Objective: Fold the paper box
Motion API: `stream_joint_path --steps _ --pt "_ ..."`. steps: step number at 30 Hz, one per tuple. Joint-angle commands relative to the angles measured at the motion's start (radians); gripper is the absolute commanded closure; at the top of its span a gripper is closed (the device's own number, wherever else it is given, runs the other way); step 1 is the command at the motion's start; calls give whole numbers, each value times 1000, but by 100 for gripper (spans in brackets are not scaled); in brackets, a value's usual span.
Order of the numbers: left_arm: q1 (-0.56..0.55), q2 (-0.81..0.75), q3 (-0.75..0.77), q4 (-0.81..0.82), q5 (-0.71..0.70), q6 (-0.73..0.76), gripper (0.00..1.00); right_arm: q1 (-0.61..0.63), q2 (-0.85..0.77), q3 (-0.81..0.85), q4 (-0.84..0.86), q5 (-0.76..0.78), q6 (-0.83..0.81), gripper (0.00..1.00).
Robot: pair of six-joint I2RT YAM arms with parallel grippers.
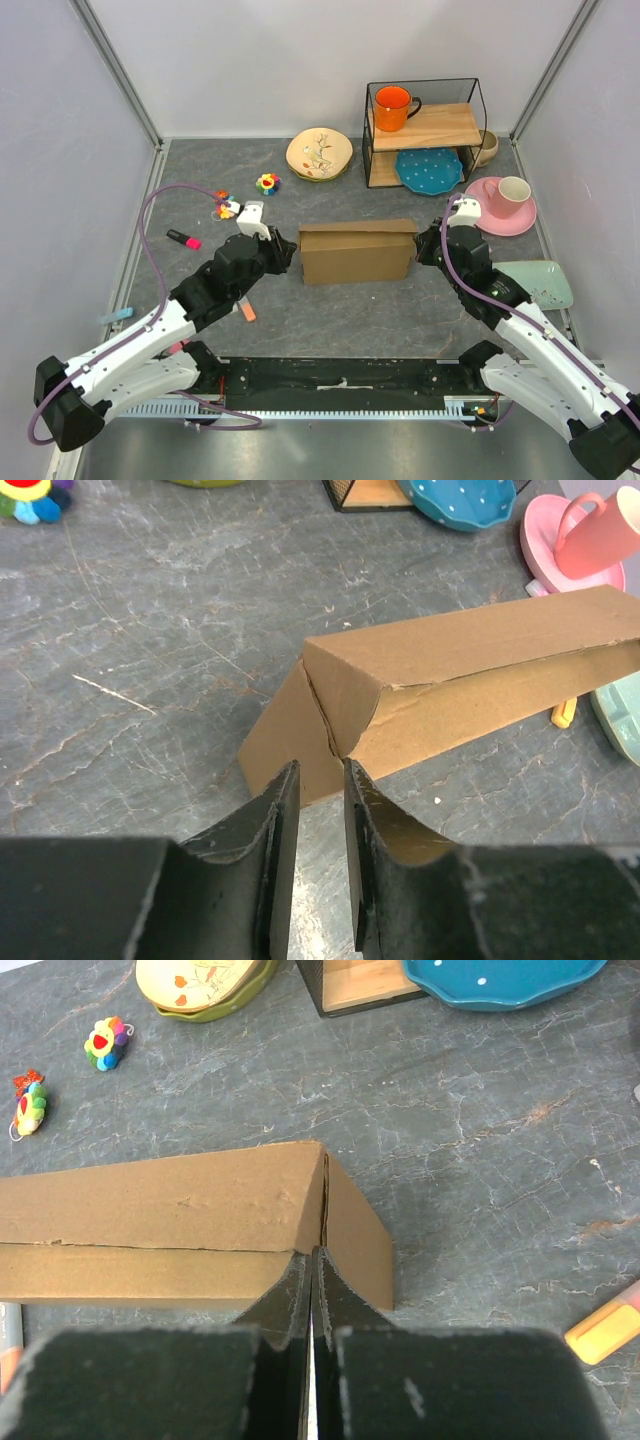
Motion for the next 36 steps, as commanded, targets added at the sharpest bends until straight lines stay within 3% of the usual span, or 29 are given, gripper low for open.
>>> stream_joint_path --steps 1,12,21,36 --pt "-1 -24 27 14 -47 65 68 -2 22 0 -106 18 10 100" --pt "-2 0 67 65 0 83 65 -2 22 7 -107 12 9 100" --pt "-1 -35 49 105 -9 108 53 -2 22 7 -109 14 6 100" --pt "-2 88 97 154 -18 160 54 -2 25 18 -109 9 0 100"
